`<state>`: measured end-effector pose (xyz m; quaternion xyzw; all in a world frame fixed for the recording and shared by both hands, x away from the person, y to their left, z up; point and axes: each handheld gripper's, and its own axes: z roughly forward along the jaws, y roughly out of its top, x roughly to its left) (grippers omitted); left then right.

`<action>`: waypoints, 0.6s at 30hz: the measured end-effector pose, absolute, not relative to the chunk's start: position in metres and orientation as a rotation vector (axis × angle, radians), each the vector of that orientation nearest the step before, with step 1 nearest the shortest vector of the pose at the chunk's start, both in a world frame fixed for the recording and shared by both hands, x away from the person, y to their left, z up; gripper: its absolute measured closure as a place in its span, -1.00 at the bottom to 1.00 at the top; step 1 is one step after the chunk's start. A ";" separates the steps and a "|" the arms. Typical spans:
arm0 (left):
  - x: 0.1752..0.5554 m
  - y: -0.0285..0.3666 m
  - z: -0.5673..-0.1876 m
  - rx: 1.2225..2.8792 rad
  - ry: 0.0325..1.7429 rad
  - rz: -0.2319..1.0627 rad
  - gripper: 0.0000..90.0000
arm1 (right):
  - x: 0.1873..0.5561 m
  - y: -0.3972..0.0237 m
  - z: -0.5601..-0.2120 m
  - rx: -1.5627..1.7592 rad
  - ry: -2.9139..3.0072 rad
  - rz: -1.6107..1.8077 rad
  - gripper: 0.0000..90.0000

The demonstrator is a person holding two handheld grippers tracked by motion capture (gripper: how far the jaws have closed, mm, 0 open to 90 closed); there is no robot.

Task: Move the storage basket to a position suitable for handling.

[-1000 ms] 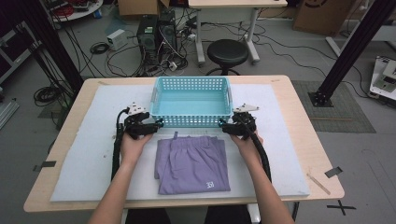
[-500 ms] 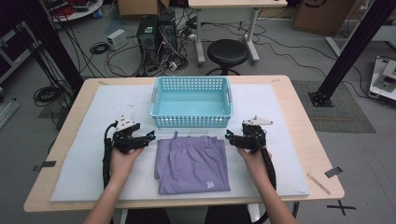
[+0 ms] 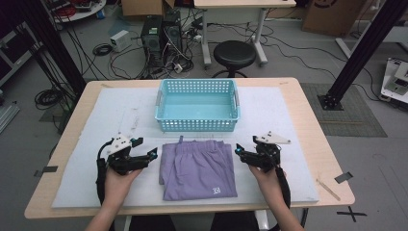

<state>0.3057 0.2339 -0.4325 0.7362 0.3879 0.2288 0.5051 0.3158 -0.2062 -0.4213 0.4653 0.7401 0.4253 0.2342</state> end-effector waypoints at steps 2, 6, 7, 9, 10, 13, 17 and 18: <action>0.299 0.235 -0.431 1.783 0.916 0.584 -0.40 | 0.308 -0.206 -0.420 1.285 2.021 1.177 -0.36; 0.289 0.239 -0.425 1.764 0.865 0.608 -0.40 | 0.294 -0.205 -0.415 1.249 2.025 1.186 -0.36; 0.287 0.239 -0.424 1.768 0.851 0.626 -0.41 | 0.291 -0.205 -0.414 1.239 2.020 1.185 -0.38; 0.284 0.239 -0.422 1.775 0.828 0.625 -0.43 | 0.287 -0.206 -0.412 1.220 2.003 1.193 -0.40; 0.283 0.239 -0.421 1.776 0.825 0.622 -0.43 | 0.285 -0.207 -0.412 1.208 1.989 1.204 -0.41; 0.280 0.238 -0.418 1.769 0.817 0.629 -0.45 | 0.283 -0.210 -0.413 1.192 1.987 1.214 -0.42; 0.279 0.236 -0.415 1.760 0.807 0.642 -0.46 | 0.279 -0.216 -0.408 1.184 1.948 1.217 -0.45; 0.278 0.235 -0.414 1.760 0.807 0.644 -0.46 | 0.278 -0.218 -0.407 1.186 1.935 1.223 -0.46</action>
